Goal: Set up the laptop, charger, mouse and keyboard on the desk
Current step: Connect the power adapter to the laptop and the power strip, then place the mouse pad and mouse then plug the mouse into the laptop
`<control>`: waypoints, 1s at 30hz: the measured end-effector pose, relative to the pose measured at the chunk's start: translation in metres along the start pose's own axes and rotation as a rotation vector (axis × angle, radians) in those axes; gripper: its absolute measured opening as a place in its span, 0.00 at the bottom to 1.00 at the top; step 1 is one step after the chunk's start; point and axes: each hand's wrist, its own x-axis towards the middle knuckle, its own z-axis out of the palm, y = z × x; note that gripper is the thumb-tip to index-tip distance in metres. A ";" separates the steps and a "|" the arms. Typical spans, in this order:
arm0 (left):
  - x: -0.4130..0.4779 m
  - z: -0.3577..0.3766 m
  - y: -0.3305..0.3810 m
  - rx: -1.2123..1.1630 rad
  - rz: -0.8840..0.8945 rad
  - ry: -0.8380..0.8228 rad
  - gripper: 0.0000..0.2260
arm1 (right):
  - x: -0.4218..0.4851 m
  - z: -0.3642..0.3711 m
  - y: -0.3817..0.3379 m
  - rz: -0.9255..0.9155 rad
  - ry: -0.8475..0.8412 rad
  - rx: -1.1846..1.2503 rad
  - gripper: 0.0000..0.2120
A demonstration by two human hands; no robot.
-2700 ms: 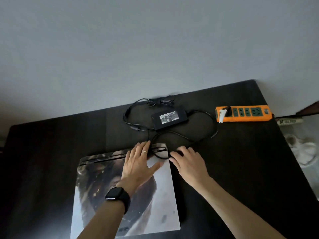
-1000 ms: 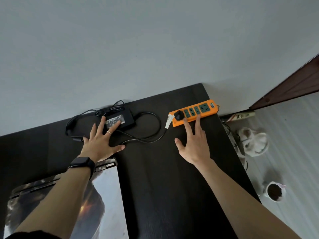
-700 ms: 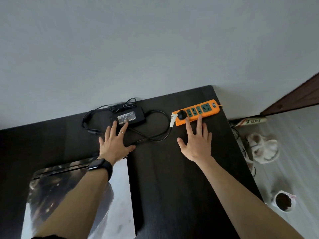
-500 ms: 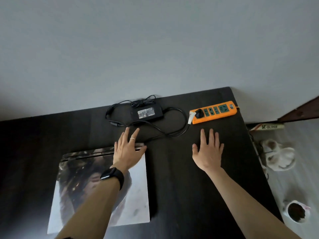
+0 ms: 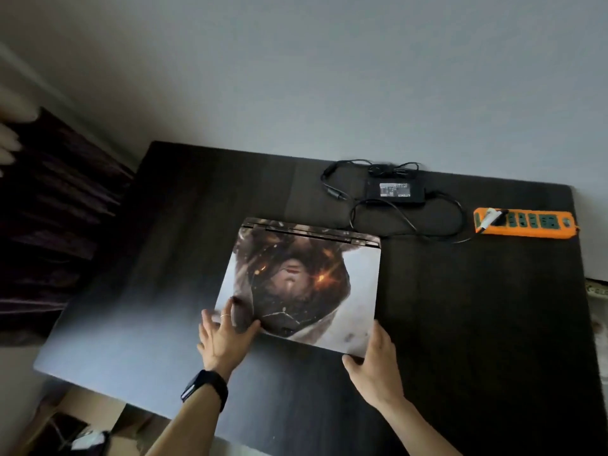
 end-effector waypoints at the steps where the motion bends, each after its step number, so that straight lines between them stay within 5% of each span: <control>1: 0.002 -0.003 -0.009 -0.060 -0.025 -0.020 0.41 | -0.003 0.003 -0.006 0.024 0.018 -0.014 0.48; 11: 0.033 -0.014 -0.045 -0.208 0.213 -0.083 0.48 | -0.017 0.034 -0.027 0.200 0.193 -0.047 0.45; 19: 0.029 -0.015 -0.054 -0.192 0.276 -0.085 0.42 | -0.040 0.053 -0.041 0.321 0.180 -0.074 0.46; 26: -0.041 0.000 -0.124 -0.279 0.254 -0.189 0.33 | -0.123 0.106 -0.064 -0.056 -0.093 -0.212 0.31; 30: -0.093 0.002 -0.203 -0.373 0.095 -0.154 0.28 | -0.154 0.148 -0.099 -0.313 -0.296 -0.259 0.22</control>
